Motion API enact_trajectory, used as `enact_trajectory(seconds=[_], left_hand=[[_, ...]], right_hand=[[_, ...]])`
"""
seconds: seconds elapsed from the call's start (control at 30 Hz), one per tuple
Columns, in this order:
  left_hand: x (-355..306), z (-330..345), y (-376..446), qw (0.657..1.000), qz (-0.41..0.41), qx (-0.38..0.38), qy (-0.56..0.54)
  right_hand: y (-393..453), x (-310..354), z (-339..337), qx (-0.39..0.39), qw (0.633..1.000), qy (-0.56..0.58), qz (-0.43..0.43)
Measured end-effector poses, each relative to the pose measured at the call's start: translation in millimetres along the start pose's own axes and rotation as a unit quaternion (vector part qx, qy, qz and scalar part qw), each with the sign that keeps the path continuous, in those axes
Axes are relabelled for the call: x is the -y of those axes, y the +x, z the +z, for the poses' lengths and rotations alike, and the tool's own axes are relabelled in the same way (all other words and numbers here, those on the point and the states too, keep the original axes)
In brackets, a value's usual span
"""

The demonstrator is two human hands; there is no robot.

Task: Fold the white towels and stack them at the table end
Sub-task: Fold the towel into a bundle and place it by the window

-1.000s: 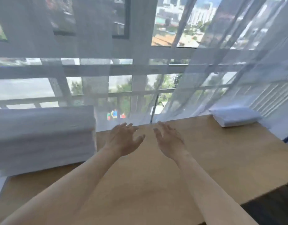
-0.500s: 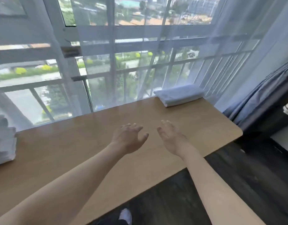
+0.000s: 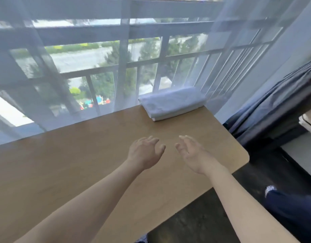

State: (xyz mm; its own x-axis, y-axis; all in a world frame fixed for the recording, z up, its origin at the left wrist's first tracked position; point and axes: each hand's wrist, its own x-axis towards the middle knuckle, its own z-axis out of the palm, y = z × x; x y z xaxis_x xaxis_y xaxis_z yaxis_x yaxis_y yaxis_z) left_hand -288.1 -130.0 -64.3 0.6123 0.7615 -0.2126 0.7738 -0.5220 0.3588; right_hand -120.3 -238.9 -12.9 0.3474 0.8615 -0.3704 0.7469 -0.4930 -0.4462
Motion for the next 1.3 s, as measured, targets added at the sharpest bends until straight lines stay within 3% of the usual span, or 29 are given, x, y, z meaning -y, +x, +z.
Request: enact_trajectory(seconds=[0.3,0.53,0.83,1.03,1.17,1.3], left_hand=[[-30,-19,87,0.999,-0.028,-0.016,0.037],[-64,-9,165,0.994,-0.088,-0.033,0.05],[-75,41,279,0.994,-0.104,-0.039,-0.014],[-63,59,301,0.987,-0.133,-0.072,0.056],[-52,51,303,0.986,-0.111,-0.109,0.059],[-42,38,304,0.985,-0.109,-0.13,0.025]], right_hand=[[101,-41,-63,0.023,0.999,0.025,-0.014],[202,-83,-89,0.042,0.996,-0.012,-0.078],[327,-147,-106,0.023,0.97,-0.161,-0.181],[384,-169,-107,0.021,0.934,-0.238,-0.264],[409,-166,-99,0.03,0.933,-0.219,-0.283],[424,-164,-104,-0.014,0.933,-0.186,-0.307]])
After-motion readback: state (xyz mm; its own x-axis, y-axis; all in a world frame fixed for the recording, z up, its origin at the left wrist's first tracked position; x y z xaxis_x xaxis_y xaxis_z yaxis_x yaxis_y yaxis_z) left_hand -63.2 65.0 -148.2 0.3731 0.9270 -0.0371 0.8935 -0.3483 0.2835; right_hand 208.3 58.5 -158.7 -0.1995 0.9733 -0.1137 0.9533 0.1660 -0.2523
